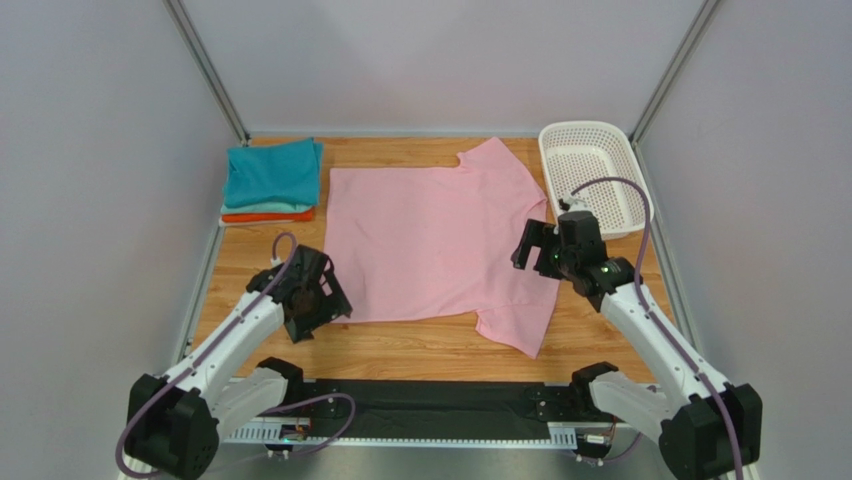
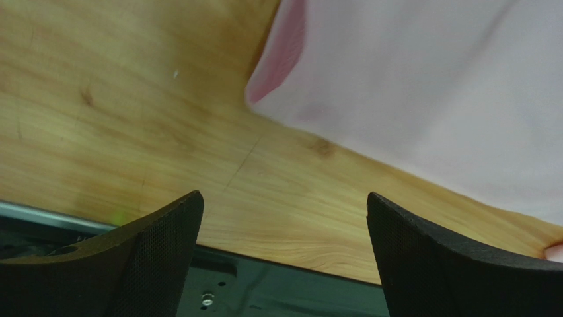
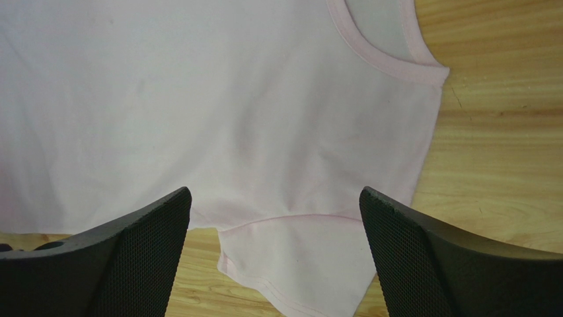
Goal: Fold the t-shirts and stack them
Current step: Flatten the tshirt out
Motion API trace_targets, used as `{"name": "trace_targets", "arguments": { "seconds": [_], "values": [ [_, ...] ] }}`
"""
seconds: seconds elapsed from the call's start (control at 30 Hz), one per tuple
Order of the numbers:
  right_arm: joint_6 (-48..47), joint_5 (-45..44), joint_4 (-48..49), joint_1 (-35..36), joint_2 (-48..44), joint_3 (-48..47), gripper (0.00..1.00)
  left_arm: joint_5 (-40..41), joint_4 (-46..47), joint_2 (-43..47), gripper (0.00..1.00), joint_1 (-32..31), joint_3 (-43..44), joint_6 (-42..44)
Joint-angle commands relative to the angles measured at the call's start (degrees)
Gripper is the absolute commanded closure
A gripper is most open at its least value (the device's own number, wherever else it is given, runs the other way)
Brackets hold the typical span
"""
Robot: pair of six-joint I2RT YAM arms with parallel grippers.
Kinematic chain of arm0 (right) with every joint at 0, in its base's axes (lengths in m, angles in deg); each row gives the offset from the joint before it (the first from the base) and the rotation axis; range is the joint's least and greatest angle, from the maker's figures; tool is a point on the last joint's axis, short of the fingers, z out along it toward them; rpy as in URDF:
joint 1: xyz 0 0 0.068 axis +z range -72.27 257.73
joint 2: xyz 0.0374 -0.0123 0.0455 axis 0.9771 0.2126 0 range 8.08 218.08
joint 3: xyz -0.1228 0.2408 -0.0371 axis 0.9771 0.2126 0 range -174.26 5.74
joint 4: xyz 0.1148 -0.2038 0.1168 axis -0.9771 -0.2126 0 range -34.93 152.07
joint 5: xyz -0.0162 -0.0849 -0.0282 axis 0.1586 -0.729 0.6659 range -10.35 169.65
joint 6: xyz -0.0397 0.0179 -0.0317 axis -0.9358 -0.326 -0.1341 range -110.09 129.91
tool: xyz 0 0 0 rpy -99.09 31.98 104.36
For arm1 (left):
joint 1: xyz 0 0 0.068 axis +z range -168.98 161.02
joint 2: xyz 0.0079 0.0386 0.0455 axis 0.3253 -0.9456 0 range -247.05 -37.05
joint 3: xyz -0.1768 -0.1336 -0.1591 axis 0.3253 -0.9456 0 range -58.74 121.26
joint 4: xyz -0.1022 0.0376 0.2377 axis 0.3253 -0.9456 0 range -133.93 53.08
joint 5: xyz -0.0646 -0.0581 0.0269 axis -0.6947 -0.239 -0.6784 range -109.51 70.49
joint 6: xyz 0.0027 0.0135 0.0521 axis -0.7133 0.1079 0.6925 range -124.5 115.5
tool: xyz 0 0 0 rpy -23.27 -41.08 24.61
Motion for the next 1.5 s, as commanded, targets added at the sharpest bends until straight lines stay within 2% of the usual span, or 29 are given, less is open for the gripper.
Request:
{"name": "trace_targets", "arguments": {
  "seconds": [0.0, 0.1, 0.3, 0.43, 0.57, 0.77, 0.9, 1.0, 1.03, 1.13, 1.23, 1.37, 1.47],
  "values": [
    [0.99, -0.42, -0.90, -0.09, -6.16, 4.61, 0.00, 1.59, 1.98, 8.09, 0.01, 0.26, -6.01, -7.14],
    [0.46, 1.15, -2.31, -0.09, -10.03, 6.38, 0.00, 4.58, 2.59, 9.96, 0.02, 0.43, -9.10, -8.64],
    [0.37, 3.45, -4.42, -0.26, -11.45, 9.19, 0.00, 5.90, 6.72, 4.88, 0.16, 2.54, -8.93, -7.67],
    [0.55, 3.01, -4.95, -0.09, -11.45, 9.63, 0.00, 5.73, 9.27, 0.21, 0.38, 4.30, -8.22, -6.35],
    [1.16, 2.83, -5.65, -0.09, -11.71, 10.16, 0.00, 5.73, 11.12, -3.57, 0.51, 4.56, -7.70, -6.26],
    [1.86, 3.18, -6.53, -0.09, -12.68, 11.30, 0.00, 6.34, 13.93, -7.61, 0.55, 5.26, -8.05, -5.74],
    [2.48, 3.19, -6.97, 0.00, -12.68, 11.22, 0.00, 5.73, 14.20, -8.06, 0.65, 5.44, -8.05, -5.30],
    [2.74, 3.19, -8.37, 0.00, -12.85, 10.95, 0.00, 5.55, 13.85, -6.66, 0.79, 5.44, -8.75, -5.38],
    [2.92, 3.27, -8.81, 0.08, -13.03, 10.78, 0.01, 5.55, 13.41, -6.13, 0.87, 5.53, -8.92, -5.38],
    [5.20, 2.58, -11.62, 2.19, -12.86, 10.25, 0.03, 6.08, 12.53, -3.76, 1.00, 5.62, -9.80, -5.65],
    [9.22, -1.81, -15.48, 8.24, -11.63, 9.72, 0.04, 6.87, 11.39, -1.47, 1.00, 5.79, -10.24, -5.21],
    [16.96, -7.44, -19.09, 19.65, -8.99, 11.30, 0.06, 8.36, 10.77, 1.69, 1.00, 5.97, -11.03, -4.86],
    [20.40, -10.43, -19.45, 22.57, -6.80, 12.62, 0.09, 8.89, 10.77, 3.54, 1.00, 6.06, -11.91, -4.42]
  ]
}}
